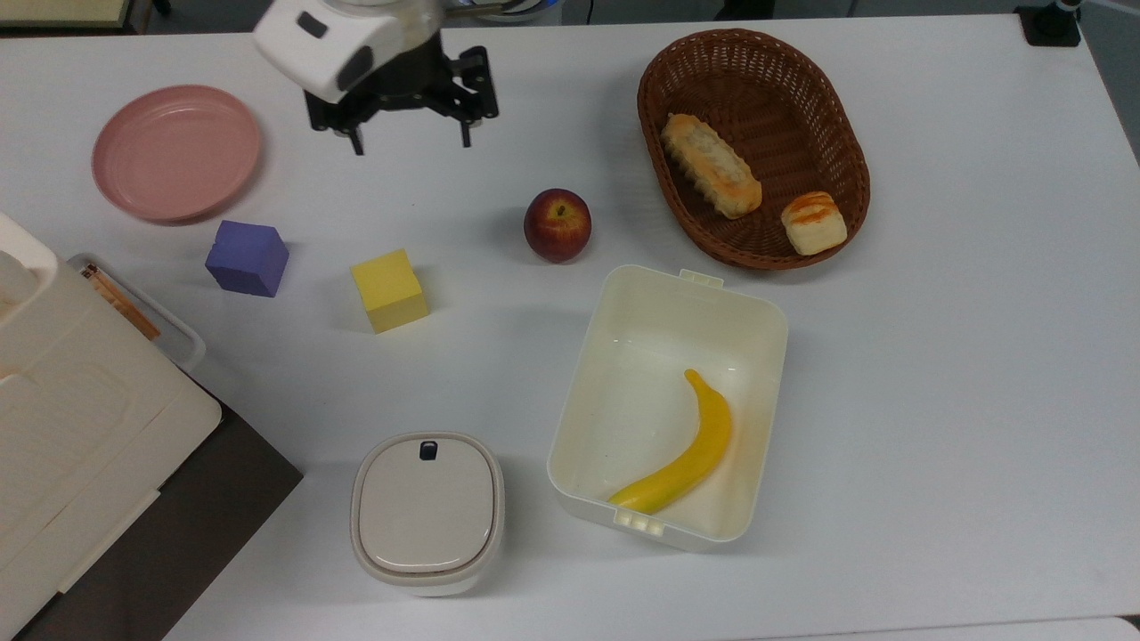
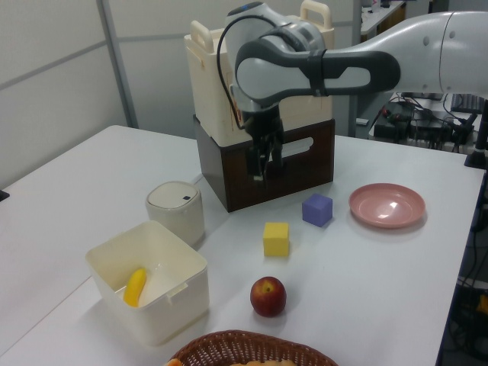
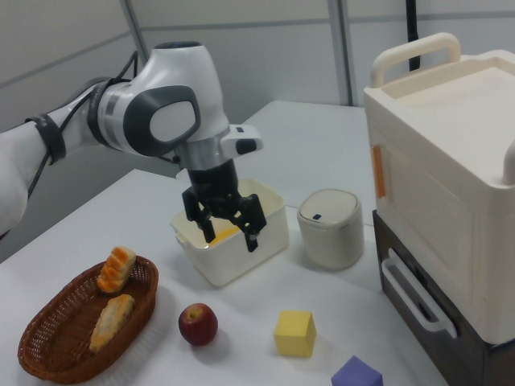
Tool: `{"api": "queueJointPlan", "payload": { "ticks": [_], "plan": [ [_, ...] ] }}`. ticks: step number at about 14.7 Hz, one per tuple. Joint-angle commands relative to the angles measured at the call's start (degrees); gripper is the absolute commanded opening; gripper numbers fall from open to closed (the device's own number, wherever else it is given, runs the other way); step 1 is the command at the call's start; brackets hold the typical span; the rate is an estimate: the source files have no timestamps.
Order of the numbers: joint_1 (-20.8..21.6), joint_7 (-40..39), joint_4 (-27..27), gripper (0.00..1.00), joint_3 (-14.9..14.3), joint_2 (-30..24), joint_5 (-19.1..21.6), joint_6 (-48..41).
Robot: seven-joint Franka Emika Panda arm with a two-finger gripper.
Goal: Put the bread on the table
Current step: 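Move the gripper over the wicker basket toward the small round bun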
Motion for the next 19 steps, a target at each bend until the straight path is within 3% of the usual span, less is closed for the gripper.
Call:
{"api": "queueJointPlan", "payload": {
  "ticks": [1, 7, 10, 13, 19],
  "plan": [
    [4.22, -0.69, -1.93, 1.0, -0.18, -1.02, 1.06, -2.37],
    [13.61, 0.62, -2.46, 1.0, -0.18, -0.84, 1.67, -6.51],
    [17.14, 4.83, -2.72, 1.0, -0.18, -0.06, 4.83, -6.25],
    [20.91, 11.41, -2.64, 1.0, -0.18, 1.35, 9.05, -4.67],
    [28.91, 25.82, -2.81, 1.0, -0.18, 7.31, 10.55, 5.25]
  ]
}}
